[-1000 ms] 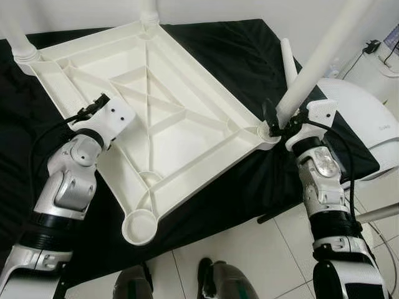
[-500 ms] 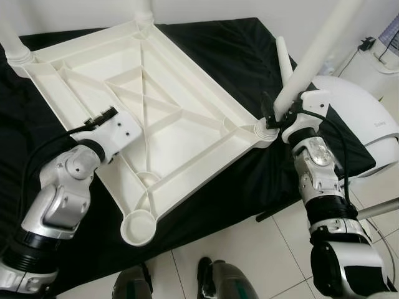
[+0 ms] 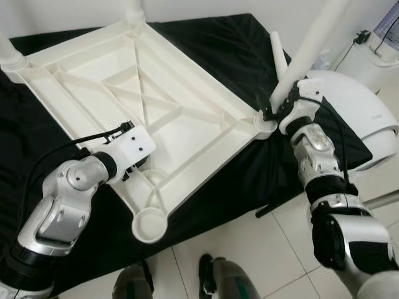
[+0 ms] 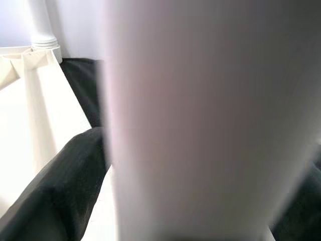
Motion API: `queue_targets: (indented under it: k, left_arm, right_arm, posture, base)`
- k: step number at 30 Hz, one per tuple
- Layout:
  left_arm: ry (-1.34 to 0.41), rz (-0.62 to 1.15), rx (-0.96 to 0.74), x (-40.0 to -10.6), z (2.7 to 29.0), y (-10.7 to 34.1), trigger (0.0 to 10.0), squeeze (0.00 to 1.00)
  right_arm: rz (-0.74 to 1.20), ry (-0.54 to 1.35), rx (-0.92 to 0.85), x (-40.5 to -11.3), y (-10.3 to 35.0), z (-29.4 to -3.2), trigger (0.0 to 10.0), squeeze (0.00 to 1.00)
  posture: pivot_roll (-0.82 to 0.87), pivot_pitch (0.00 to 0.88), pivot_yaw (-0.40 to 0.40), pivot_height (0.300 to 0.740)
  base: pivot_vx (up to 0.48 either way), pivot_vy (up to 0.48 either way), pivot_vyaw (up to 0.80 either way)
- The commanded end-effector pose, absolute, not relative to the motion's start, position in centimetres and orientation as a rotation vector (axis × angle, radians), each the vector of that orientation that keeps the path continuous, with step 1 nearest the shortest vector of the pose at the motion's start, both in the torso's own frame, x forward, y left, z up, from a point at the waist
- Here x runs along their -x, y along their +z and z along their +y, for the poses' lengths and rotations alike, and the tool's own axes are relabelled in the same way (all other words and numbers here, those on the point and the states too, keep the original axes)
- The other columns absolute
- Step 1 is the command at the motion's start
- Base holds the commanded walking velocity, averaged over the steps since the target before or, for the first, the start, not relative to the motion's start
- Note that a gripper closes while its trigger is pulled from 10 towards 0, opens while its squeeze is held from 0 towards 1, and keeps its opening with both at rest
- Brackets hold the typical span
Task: Building children table
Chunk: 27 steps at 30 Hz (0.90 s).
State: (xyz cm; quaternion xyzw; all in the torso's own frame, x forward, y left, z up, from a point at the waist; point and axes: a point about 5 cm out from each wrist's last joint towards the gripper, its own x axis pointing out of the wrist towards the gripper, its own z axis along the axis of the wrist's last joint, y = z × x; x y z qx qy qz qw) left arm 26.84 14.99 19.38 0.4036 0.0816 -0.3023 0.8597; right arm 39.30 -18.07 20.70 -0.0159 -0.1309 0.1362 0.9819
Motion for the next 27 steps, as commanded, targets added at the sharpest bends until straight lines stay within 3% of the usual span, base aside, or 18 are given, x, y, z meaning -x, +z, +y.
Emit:
queue_targets:
  k: [1,17,23,27]
  left_arm:
    - [-0.786,0.219,-0.831,-25.7,14.0,18.6,10.0,0.00]
    - [-0.935,0.201,-0.822,-24.0,12.8,19.2,10.0,0.00]
    - [-0.991,0.195,-0.820,-23.4,12.4,19.4,10.0,0.00]
    - [-0.996,0.196,-0.821,-23.4,12.4,19.4,10.0,0.00]
  right_arm:
    - [-0.256,0.310,0.036,-39.6,20.8,-17.1,10.0,0.00]
    - [-0.212,0.370,0.041,-40.7,21.7,-14.8,10.0,0.00]
    - [-0.163,0.467,0.036,-40.9,21.6,-11.9,10.0,0.00]
    - [-0.158,0.486,0.038,-40.9,21.6,-11.4,10.0,0.00]
  posture:
    - [0.03,0.202,-0.056,0.740]
    - [0.03,0.216,-0.051,0.740]
    - [0.02,0.219,-0.049,0.740]
    - [0.02,0.220,-0.049,0.740]
  base:
    - [0.000,0.000,0.00]
    - [0.000,0.000,0.00]
    - [0.000,0.000,0.00]
    - [0.000,0.000,0.00]
